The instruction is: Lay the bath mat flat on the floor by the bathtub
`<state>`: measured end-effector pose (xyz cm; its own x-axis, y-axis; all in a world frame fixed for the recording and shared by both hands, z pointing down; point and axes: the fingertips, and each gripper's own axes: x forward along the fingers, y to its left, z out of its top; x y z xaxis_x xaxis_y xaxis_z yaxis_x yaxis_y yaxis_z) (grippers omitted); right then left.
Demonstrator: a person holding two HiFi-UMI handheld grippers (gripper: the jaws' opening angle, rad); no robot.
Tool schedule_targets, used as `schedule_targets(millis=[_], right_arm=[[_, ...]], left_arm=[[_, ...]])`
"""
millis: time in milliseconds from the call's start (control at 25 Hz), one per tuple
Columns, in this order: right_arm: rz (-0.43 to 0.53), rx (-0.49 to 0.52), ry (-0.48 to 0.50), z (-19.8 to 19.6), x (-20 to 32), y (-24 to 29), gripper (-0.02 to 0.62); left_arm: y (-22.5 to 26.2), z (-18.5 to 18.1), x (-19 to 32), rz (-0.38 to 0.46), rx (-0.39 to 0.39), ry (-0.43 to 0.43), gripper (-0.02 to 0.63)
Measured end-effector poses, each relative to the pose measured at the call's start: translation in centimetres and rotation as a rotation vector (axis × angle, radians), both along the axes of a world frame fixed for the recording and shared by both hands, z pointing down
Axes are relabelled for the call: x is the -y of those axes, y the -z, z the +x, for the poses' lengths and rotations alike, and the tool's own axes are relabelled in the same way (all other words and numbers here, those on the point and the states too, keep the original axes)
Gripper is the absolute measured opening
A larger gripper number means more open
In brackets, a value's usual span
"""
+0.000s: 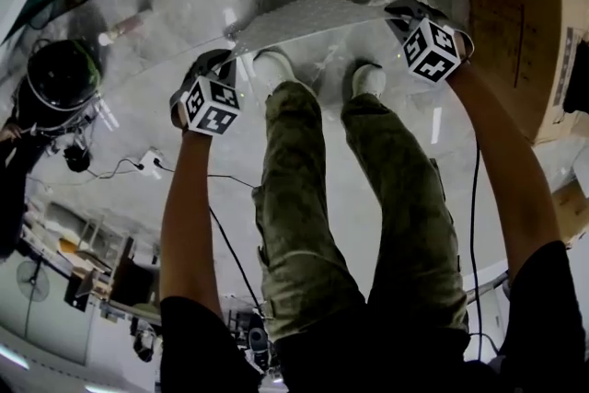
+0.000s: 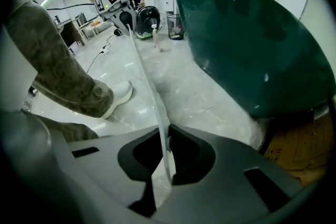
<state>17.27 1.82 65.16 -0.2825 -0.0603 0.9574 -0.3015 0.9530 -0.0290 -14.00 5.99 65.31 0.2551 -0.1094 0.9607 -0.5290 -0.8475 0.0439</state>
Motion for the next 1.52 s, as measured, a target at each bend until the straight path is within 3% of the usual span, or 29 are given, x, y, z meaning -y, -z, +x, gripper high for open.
schedule_targets(millis=[120, 440, 760, 1040, 1240, 1400, 1520], right_arm=[[0.031, 0.012, -0.032, -0.2, 2.3, 0.0, 0.029], [0.145, -0.011, 0.008, 0.2, 7.5, -1.5, 0.029], [0.187, -0.036, 0.035, 1.1, 13.6, -7.4, 0.029], [0.23, -0.036, 0.024, 0.8, 16.9, -14.1, 0.029], [0.319, -0.066, 0.182, 4.0, 20.1, -15.5, 0.029], [0.368, -0.082, 0.244, 0.3, 22.8, -18.7, 0.029], [0.394, -0.092, 0.297, -1.3, 23.7, -20.5, 0.029]], left_arm=[[0.0, -0.2, 1.9, 0.02, -0.003, 0.02, 0.026], [-1.9, 0.1, 7.9, 0.123, 0.06, -0.016, 0.026], [-8.1, 1.0, 13.7, 0.129, 0.09, -0.177, 0.026], [-15.0, 0.9, 15.9, 0.071, 0.062, -0.17, 0.026], [-16.2, 4.2, 18.0, 0.064, 0.07, -0.182, 0.026], [-19.0, 1.0, 19.1, 0.042, 0.057, -0.147, 0.026], [-20.3, -0.3, 19.4, 0.048, 0.031, -0.174, 0.026]])
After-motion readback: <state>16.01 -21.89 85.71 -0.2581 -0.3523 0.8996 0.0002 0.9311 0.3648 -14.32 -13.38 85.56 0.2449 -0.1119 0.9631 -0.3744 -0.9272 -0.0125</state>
